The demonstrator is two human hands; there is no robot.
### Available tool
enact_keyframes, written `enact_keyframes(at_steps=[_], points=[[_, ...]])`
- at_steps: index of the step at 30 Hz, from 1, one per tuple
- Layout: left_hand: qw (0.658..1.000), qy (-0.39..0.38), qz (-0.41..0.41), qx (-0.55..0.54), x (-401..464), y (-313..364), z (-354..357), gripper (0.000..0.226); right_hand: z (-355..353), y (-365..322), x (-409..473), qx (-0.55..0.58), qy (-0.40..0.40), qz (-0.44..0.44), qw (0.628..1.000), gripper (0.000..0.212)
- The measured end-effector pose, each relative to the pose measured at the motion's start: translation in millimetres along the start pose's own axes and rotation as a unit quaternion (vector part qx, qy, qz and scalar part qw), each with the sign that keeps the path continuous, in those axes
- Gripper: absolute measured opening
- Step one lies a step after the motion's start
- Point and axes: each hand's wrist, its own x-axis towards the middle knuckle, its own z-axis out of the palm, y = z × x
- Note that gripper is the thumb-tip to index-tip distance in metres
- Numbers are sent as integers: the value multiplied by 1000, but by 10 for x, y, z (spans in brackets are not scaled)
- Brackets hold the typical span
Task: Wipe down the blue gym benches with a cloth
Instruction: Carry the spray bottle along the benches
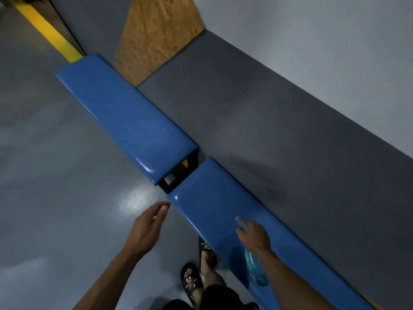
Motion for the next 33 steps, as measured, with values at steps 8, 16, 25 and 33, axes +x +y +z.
enact_keyframes(at_steps=[8,16,25,33], points=[[999,25,-25,-2,397,92,-162,34,514,-406,97,-95,-106,-70,987,41],[997,51,-53,-26,558,-27,-417,36,402,-1117,478,-79,-90,-87,989,20],[998,30,-40,-29,979,-287,-950,36,43,-1527,979,-30,21,45,998,18],[999,1,-24,-42,1357,-589,-1555,33,788,-1948,603,-121,-81,-28,989,28]])
